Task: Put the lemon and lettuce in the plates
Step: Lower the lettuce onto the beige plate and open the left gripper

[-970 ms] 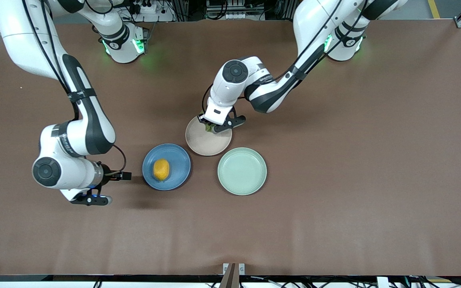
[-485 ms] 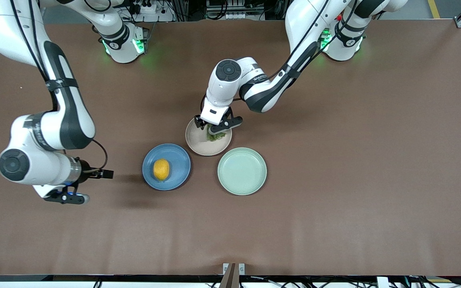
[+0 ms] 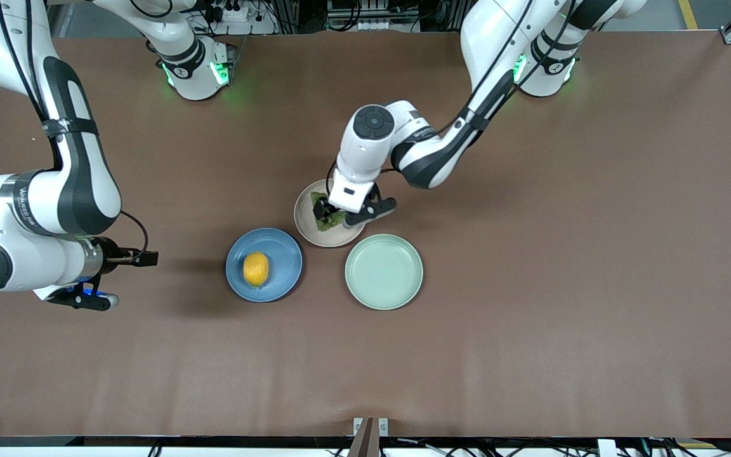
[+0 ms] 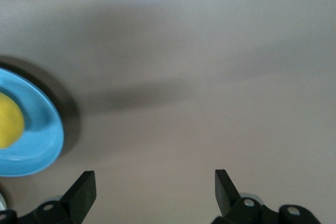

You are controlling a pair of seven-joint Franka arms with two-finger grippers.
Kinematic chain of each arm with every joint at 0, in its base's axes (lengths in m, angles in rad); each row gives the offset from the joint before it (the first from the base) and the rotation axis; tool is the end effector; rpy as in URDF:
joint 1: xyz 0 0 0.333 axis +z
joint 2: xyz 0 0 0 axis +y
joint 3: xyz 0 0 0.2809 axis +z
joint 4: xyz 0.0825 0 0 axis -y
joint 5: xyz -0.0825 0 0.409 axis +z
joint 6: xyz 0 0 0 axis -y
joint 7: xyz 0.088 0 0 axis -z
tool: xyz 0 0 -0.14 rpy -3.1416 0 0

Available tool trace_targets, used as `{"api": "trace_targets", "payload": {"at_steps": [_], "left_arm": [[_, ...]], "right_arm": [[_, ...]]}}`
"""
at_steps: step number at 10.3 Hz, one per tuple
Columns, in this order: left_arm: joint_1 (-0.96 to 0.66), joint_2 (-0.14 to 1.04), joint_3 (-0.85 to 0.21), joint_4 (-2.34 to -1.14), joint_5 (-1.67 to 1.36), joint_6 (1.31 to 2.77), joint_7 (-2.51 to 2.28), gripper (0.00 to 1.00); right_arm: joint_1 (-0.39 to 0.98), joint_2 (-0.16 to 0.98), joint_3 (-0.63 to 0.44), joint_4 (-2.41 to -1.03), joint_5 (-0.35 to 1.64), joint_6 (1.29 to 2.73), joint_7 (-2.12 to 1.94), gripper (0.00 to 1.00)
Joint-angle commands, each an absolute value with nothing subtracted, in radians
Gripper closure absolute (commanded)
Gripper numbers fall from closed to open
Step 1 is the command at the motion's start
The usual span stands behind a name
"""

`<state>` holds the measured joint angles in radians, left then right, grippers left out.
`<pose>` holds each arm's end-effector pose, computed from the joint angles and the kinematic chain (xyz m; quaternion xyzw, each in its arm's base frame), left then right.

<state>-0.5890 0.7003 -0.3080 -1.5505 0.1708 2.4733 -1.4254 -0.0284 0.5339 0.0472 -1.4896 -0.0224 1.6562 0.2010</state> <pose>0.4801 -0.5559 0.2039 0.9601 0.2460 0.0217 0.1310 0.6497 0.0066 0.2661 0.9793 -0.0875 -0.1814 0.0184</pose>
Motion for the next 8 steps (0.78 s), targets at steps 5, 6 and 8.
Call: {"api": "trace_targets", "payload": {"at_steps": [5, 6, 8], "left_arm": [[-0.451, 0.605, -0.307, -1.549, 0.192, 2.237, -1.235, 0.0], [-0.419, 0.585, -0.307, -1.549, 0.192, 2.193, -1.198, 0.0], [-0.349, 0.537, -0.307, -1.549, 0.201, 2.134, -1.14, 0.0]], "right_arm": [[-0.078, 0.387, 0.058, -1.691, -0.046, 1.678, 0.202, 0.0], [-0.077, 0.33, 0.058, -1.776, -0.046, 1.743, 0.202, 0.0], [-0.06, 0.202, 0.061, -1.992, -0.048, 1.92, 0.201, 0.0]]}}
